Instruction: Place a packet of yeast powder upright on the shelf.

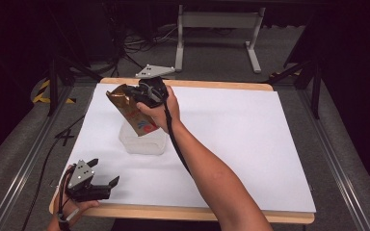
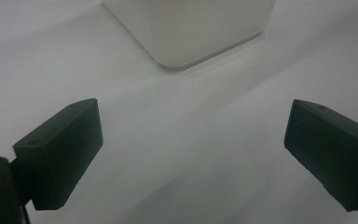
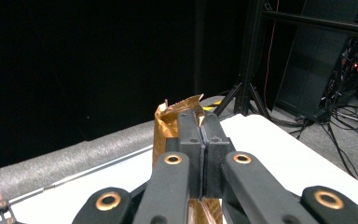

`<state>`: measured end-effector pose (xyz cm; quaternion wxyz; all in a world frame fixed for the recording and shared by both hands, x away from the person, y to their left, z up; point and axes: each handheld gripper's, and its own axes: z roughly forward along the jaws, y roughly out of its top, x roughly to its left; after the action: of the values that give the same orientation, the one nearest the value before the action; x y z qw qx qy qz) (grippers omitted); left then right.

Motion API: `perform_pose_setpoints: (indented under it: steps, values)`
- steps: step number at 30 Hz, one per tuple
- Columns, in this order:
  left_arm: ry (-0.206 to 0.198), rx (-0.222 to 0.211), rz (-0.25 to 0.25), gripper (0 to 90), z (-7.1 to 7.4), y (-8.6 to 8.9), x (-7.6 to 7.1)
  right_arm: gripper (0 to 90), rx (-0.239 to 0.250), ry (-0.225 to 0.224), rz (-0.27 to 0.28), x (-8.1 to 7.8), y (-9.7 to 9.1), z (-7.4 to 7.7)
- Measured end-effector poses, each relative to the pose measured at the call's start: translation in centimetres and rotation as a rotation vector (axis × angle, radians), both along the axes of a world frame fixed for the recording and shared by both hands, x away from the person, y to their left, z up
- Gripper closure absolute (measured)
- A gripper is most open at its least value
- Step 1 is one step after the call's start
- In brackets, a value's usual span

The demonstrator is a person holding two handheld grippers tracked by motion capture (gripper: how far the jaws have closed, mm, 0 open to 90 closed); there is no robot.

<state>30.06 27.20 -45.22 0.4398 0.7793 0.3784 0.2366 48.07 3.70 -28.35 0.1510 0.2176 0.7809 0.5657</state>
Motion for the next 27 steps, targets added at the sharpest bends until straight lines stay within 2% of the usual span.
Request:
perform_pose_setpoints:
  steps: [11, 15, 27]
  values:
    - [0.003, 0.019, -0.008, 5.1, 0.0, -0.1, 0.1, 89.4, -0.015, 0.024, 0.053, -1.1, 0.0, -2.9]
    - [0.004, 0.018, -0.003, 5.1, -0.1, -0.2, 0.1, 89.3, -0.024, 0.033, 0.079, -1.6, -0.6, -3.8]
    - [0.006, 0.018, 0.004, 5.1, -0.1, -0.1, 0.1, 89.2, -0.027, 0.036, 0.101, -1.9, -2.3, -4.4]
